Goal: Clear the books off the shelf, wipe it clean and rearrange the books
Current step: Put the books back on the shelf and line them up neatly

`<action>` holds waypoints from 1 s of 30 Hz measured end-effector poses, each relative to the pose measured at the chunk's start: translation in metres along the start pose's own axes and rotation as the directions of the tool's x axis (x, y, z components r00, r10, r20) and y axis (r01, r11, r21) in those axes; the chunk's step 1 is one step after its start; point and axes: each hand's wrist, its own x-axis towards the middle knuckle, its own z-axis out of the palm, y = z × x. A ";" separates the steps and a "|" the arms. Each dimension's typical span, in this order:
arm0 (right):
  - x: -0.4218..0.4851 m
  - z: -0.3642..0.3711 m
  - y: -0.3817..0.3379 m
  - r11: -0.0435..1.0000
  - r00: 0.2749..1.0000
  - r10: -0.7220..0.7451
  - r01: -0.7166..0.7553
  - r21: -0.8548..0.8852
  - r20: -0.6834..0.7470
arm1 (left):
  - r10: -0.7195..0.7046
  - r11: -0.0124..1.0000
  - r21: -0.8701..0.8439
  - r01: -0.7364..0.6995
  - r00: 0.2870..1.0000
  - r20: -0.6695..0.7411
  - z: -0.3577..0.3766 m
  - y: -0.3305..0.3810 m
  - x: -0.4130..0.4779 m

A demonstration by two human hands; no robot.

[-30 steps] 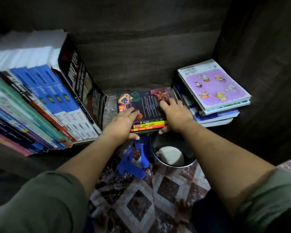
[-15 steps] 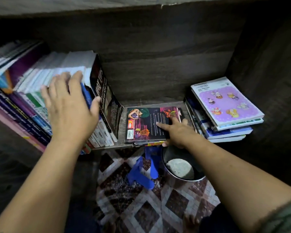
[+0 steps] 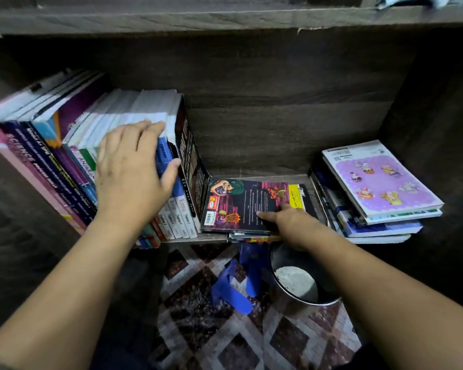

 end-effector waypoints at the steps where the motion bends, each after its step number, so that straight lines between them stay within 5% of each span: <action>1: -0.001 -0.006 0.001 1.000 1.000 -0.012 0.012 0.026 0.004 | 0.017 1.000 0.006 -0.017 1.000 0.012 -0.001 -0.002 0.000; 5: -0.006 -0.025 0.004 0.989 0.971 0.015 0.021 0.148 -0.240 | 0.066 0.997 0.040 -0.068 0.996 0.060 -0.003 -0.010 -0.002; 9: -0.007 -0.034 -0.020 0.968 0.780 -0.050 0.192 0.162 -0.624 | 0.052 0.998 0.030 -0.054 0.998 0.042 0.001 -0.011 -0.003; 12: -0.010 -0.043 -0.053 0.889 0.733 -0.048 0.342 0.306 -0.678 | 0.034 0.999 0.015 -0.034 0.999 0.008 0.002 -0.010 -0.002; 15: -0.007 -0.043 -0.079 0.836 0.671 -0.203 0.498 0.230 -0.714 | 0.033 0.999 0.014 -0.033 0.999 -0.002 0.002 -0.009 -0.003; 19: 0.004 -0.032 -0.098 0.701 0.742 -0.224 0.573 0.425 -0.632 | 0.019 1.000 0.011 -0.019 1.000 0.025 -0.002 -0.009 -0.003; 23: 0.018 -0.014 -0.102 0.737 0.874 -0.213 0.437 0.516 -0.436 | 0.001 1.000 0.011 -0.002 0.999 0.043 -0.009 -0.012 -0.006; 30: 0.034 -0.004 -0.115 0.714 0.891 -0.121 0.384 0.585 -0.438 | -0.005 0.993 0.121 0.003 1.000 0.016 -0.007 -0.024 -0.011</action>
